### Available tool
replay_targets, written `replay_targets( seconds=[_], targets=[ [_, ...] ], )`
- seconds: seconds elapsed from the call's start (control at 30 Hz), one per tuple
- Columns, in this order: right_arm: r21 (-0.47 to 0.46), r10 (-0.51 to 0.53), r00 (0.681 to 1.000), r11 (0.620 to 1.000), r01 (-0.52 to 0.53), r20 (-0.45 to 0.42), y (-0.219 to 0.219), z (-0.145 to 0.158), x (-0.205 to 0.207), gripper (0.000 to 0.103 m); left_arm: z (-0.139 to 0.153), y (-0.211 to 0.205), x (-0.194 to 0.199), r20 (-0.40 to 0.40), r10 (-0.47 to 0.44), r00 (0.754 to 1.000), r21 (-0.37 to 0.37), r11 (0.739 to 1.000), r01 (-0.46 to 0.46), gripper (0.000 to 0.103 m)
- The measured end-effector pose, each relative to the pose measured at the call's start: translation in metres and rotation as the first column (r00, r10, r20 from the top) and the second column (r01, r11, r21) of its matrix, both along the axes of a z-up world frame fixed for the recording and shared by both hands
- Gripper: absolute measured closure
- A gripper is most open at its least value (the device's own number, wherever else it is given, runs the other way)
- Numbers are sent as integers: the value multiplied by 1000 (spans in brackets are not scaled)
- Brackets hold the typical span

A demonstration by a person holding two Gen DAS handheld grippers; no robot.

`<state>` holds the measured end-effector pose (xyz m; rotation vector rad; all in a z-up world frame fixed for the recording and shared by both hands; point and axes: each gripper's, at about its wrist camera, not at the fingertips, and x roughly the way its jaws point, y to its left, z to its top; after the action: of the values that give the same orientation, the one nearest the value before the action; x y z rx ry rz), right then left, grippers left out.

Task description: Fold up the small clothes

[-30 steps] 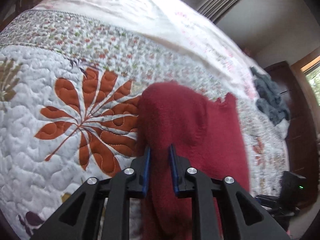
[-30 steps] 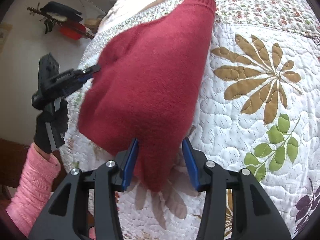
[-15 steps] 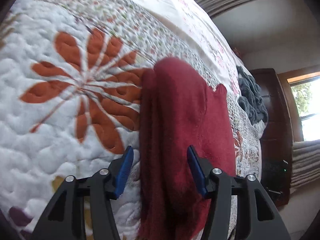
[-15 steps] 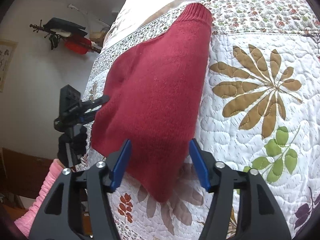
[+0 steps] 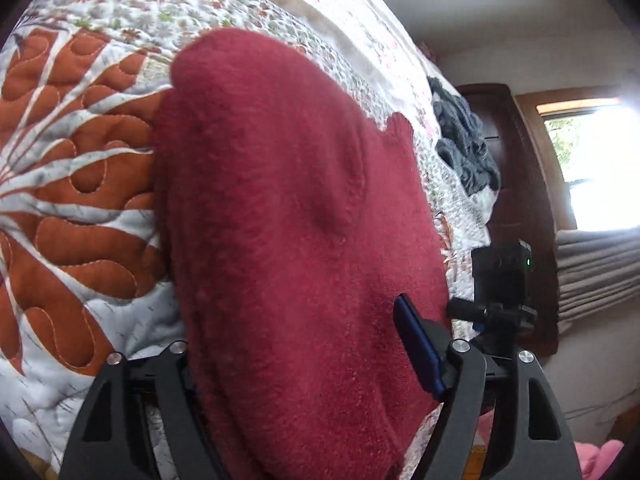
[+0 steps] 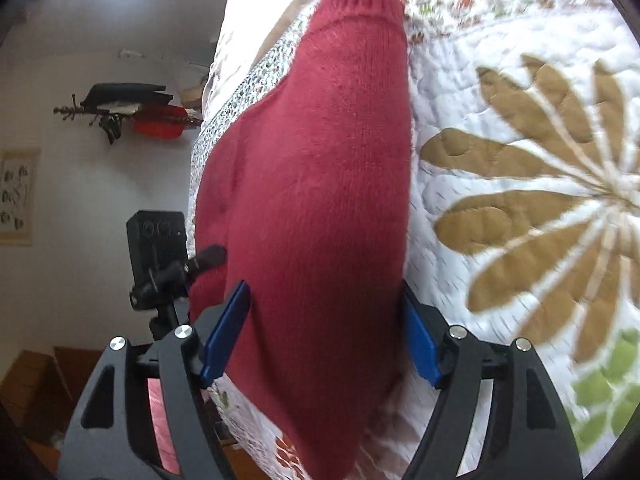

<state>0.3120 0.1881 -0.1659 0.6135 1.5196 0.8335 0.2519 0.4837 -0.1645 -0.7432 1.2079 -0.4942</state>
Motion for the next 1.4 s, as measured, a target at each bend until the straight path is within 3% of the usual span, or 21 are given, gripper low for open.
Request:
replay_targets(
  seconds=[0.13,0.23,0.37,0.57,0.73,0.83,1.1,1.27,1.4],
  targets=[
    [-15,22,999,1000,-21,34,12,1,-1,51,10,-7,-9,30,-8,1000,68,998,6,65],
    [-16,32,997,999,-31,74,11,17,-4,62,15,-5,-17,47,23,999,39,999,-25,70],
    [6,47,991,999,-49,121,1,46,-11,64,23,-11,-32,81,51,995,-30,998,-49,72],
    [30,49,981,998,-55,189,-51,96,-33,64,52,-48,-60,139,70,988,-157,986,-48,72],
    [36,33,978,998,-41,207,-105,121,-64,64,79,-108,-78,174,40,984,-179,984,-8,72],
    [22,28,976,999,-33,214,-134,128,-87,64,87,-153,-88,182,4,983,-153,988,24,72],
    [-30,8,985,1000,-3,175,-197,106,-137,64,65,-241,-115,127,-63,990,-107,991,76,72],
    [-112,-3,992,994,17,124,-210,57,-151,63,34,-265,-126,88,-90,992,-10,996,91,71],
    [-129,-17,992,991,32,121,-219,33,-161,61,13,-261,-137,80,-99,992,47,994,96,69]
  ],
)
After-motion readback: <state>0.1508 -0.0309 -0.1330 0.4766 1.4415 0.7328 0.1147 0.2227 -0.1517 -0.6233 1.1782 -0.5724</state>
